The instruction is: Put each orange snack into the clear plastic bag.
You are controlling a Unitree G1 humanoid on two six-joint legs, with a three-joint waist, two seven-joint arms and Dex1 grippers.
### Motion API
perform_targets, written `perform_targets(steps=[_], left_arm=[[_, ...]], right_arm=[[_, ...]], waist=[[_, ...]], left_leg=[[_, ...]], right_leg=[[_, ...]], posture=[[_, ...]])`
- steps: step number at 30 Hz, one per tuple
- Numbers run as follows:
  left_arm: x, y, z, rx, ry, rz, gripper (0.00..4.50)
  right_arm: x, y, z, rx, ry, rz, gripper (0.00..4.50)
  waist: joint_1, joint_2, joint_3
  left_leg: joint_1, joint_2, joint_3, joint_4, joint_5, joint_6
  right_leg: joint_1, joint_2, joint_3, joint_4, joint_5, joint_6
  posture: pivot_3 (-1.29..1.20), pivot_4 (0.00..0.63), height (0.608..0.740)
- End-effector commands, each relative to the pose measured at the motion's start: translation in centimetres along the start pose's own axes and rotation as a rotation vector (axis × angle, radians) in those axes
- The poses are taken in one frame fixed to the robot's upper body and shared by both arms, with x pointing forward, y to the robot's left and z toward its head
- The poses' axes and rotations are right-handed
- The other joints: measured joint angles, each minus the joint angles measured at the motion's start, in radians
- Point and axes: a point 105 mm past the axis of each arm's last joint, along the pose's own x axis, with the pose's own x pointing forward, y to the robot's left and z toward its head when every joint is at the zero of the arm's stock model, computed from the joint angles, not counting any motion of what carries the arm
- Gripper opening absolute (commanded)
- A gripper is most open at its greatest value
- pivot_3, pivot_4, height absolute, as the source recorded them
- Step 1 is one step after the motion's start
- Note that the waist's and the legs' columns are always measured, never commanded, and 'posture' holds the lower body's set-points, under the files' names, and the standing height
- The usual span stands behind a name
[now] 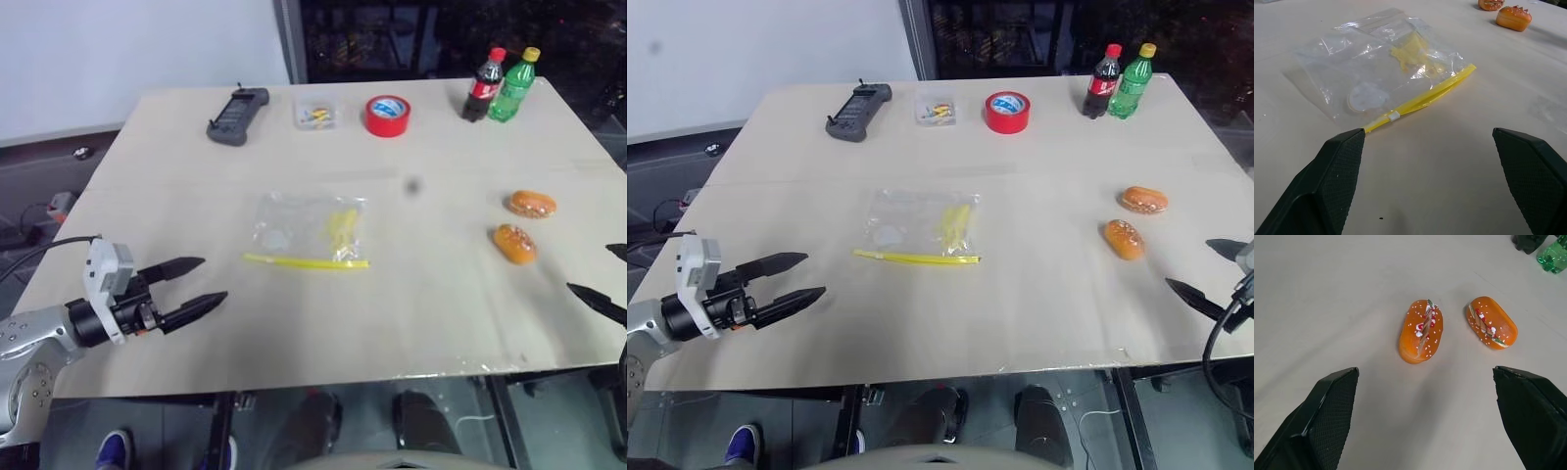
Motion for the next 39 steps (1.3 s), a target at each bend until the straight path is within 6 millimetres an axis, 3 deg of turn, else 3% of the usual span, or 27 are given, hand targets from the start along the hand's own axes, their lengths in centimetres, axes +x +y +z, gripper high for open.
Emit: perform_targets(steps=[1,9,12,17,20,23,32,39], left_arm=[[0.0,0.0,1.2,0.032,-0.004,-0.007,4.44],[1.6,-0.1,2.4,0.025,-0.014,-0.004,4.44],[2.4,0.7,2.3,0.03,0.0,0.064,4.44],[3.8,3.1,1.9,-0.159,0.097,0.186,4.44],[4.4,3.5,1.8,-0.326,0.134,0.089,4.44],[4.9,5.1,1.9,-0.483,0.136,0.029,4.44],[7.4,10.3,2.3,-0.5,0.176,0.036,4.44],[9.3,9.3,0.9,-0.515,0.27,-0.124,4.44]], right_arm=[[-0.4,-0.6,1.5,-0.043,-0.023,-0.024,4.5],[0.6,0.0,2.4,-0.045,-0.057,-0.002,4.5],[1.6,0.9,3.9,-0.073,-0.142,0.022,4.5],[4.4,7.7,8.9,-0.122,-0.371,0.344,4.5],[5.1,11.5,11.2,-0.153,-0.469,0.526,4.5],[6.0,13.9,12.5,-0.192,-0.524,0.645,4.5],[7.8,15.7,13.5,-0.243,-0.554,0.671,4.5],[7.3,16.2,13.1,-0.238,-0.543,0.622,4.5]], waist=[[0.001,0.0,0.0],[0.013,0.0,0.001],[0.012,0.0,0.001],[0.011,0.0,0.001],[0.01,-0.001,0.002],[0.01,-0.001,0.002],[0.011,-0.006,0.004],[-0.006,-0.007,0.004]], left_leg=[[0.0,0.0,0.0,0.0,0.0,0.0],[0.0,0.0,0.0,0.0,0.0,0.0],[0.0,0.0,0.0,0.0,0.0,0.0],[0.0,0.002,-0.001,0.0,0.0,0.0],[-0.001,0.002,-0.001,0.0,-0.001,-0.001],[-0.001,0.001,-0.003,0.0,0.0,-0.001],[-0.005,-0.002,-0.006,0.002,0.002,-0.006],[-0.015,-0.003,-0.007,0.004,0.002,-0.006]], right_leg=[[0.0,0.0,0.0,0.0,0.0,0.0],[0.0,0.0,0.0,-0.001,0.0,0.0],[0.0,0.0,0.0,-0.001,0.0,0.0],[0.0,0.001,-0.001,0.0,0.0,0.0],[-0.001,0.003,-0.001,0.0,0.0,0.0],[-0.002,0.005,-0.004,0.0,0.0,0.0],[-0.004,0.004,-0.006,-0.001,0.0,0.0],[-0.012,0.004,-0.007,0.0,0.0,0.0]], posture=[[0.0,0.15,0.74],[0.0,0.15,0.74],[0.0,0.15,0.74],[0.0,0.15,0.74],[0.0,0.15,0.74],[0.0,0.15,0.74],[0.0,0.15,0.74],[0.0,0.15,0.74]])
